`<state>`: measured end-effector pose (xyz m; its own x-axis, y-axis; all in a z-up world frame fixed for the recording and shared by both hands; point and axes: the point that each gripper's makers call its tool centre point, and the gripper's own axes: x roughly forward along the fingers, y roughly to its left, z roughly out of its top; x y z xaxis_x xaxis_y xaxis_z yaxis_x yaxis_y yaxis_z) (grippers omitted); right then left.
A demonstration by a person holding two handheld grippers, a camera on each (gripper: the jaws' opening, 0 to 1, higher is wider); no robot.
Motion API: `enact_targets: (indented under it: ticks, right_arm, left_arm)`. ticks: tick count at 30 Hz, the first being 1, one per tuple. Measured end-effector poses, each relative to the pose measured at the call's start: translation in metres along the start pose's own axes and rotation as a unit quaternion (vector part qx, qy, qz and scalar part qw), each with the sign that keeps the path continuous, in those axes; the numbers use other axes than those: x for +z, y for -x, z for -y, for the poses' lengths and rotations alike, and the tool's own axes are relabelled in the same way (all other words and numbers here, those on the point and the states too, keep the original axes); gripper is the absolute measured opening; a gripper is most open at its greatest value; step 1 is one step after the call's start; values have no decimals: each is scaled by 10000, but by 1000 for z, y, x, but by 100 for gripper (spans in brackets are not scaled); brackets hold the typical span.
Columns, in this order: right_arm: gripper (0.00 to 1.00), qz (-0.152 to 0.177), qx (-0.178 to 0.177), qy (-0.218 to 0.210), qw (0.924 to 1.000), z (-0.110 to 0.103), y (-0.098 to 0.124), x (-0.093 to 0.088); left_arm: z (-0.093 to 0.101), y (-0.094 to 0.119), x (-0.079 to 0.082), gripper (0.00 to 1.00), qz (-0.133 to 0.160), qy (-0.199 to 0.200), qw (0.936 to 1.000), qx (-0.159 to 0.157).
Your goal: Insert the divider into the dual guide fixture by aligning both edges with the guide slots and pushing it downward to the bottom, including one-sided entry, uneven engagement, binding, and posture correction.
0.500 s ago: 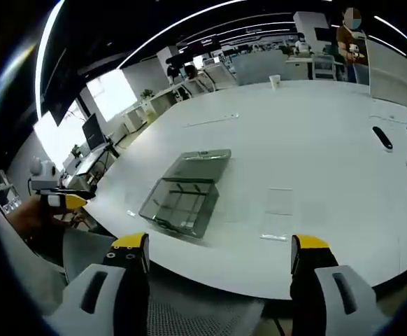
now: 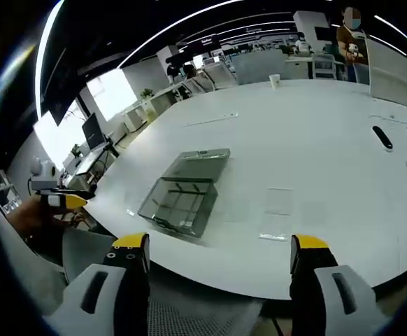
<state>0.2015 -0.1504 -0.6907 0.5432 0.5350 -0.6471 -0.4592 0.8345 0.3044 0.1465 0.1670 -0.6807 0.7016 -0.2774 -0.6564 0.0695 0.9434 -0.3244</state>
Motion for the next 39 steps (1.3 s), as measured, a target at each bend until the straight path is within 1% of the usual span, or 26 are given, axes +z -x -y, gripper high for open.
enact_targets:
  ticks: [39]
  right_arm:
    - [79,8,-58,-47,10000,3,5,-3]
  left_arm:
    - [1,1,-6,85,-97,-74,9999,-3]
